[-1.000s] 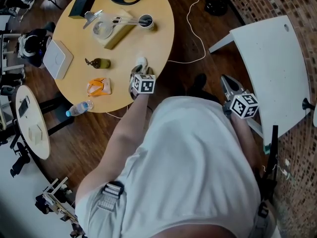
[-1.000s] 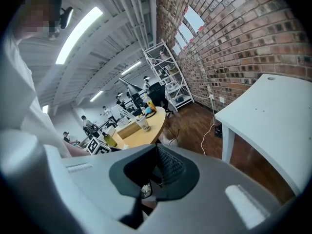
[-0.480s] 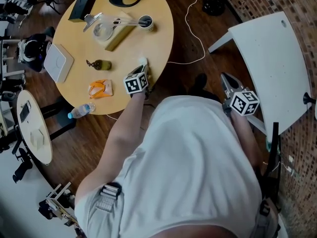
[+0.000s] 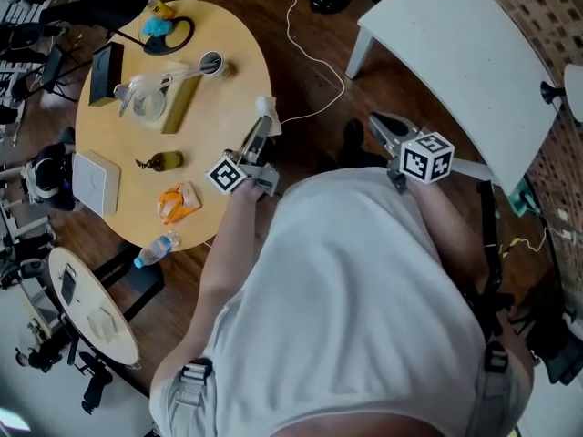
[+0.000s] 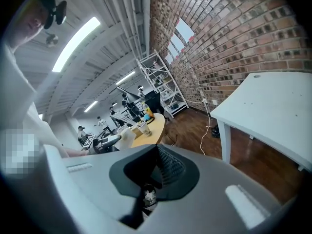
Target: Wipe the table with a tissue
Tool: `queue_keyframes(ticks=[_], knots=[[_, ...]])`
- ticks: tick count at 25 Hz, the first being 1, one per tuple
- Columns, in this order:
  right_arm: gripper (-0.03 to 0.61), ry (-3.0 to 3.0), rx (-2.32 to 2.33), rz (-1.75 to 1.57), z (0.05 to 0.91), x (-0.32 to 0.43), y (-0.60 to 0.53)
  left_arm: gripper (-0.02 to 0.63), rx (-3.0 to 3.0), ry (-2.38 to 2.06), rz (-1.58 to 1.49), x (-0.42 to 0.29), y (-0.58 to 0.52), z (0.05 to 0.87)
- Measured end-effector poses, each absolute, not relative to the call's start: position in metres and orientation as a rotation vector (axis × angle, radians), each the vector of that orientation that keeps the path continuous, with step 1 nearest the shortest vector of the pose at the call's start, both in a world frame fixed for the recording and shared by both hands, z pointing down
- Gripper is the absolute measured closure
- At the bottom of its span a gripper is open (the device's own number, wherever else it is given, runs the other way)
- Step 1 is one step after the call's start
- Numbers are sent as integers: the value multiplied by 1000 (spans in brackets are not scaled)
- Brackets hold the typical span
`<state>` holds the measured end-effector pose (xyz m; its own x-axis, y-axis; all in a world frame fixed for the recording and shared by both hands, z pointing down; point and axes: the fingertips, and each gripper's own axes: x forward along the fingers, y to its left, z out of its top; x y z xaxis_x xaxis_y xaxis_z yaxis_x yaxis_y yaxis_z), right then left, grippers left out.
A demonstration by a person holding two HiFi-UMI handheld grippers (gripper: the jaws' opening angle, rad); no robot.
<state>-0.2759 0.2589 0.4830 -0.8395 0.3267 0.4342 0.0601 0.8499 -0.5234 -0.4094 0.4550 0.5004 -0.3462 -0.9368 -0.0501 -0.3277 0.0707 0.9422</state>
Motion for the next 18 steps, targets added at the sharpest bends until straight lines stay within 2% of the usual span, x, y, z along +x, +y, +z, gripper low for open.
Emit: queue_keyframes(ticks=[8,18], knots=[[570,-2549,-149,669,488,-220,268,538,1591,-1752,-780,-358,406,502],[570,-2585,162,759,493,-150,216,537,1825,-1578,-492,-299,325,507]])
